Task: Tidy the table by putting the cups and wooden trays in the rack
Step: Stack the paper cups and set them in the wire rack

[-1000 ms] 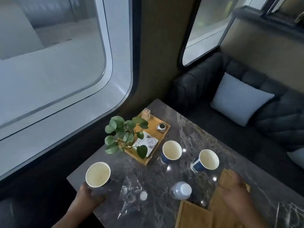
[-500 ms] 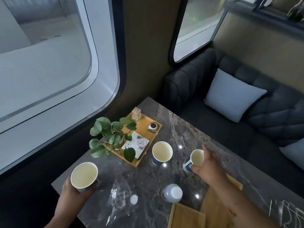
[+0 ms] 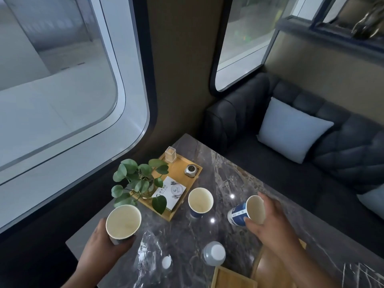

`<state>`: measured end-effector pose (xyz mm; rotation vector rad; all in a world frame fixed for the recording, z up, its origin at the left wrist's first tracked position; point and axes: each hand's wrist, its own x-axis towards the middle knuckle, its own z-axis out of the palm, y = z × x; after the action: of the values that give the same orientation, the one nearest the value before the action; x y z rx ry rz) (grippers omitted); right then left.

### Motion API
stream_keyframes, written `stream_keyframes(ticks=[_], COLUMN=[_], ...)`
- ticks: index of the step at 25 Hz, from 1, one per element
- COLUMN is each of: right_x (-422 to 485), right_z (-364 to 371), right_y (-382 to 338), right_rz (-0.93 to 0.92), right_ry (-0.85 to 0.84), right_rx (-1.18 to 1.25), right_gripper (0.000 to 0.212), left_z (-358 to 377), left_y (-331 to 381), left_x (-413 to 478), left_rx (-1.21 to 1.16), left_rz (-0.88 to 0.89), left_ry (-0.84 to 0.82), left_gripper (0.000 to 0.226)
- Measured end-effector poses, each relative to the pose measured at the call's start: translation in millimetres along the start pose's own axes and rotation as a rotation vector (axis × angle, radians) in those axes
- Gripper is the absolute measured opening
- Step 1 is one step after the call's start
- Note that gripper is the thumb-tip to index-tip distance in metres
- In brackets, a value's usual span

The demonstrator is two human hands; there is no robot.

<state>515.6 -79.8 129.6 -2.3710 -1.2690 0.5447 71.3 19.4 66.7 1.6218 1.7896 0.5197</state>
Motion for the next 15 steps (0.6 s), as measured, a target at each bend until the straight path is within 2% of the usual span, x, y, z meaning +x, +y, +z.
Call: stream_keyframes(ticks=[3, 8, 15], right_x=[-18.5, -64.3, -124.4], right_z=[-39.8, -108.2, -179.8], right_y=[-18.1, -59.6, -105.4], right_rz=[-0.091, -0.275, -0.471], right_ry=[0.042, 0.081, 0.123], right_rx=[0.051, 0.196, 0.346], right_gripper=[0.087, 0.084, 0.081], left_z=[0.4, -14.8, -32.0], left_y=[19.1, 68.3, 159.5], left_x=[-8.2, -30.2, -56.2], left_rx=[0.054, 0.126, 0.170], left_rz=[0.080, 0.229, 0.462], left_ry=[-0.038, -0.087, -0.039], left_gripper=[0.078, 0.093, 0.096])
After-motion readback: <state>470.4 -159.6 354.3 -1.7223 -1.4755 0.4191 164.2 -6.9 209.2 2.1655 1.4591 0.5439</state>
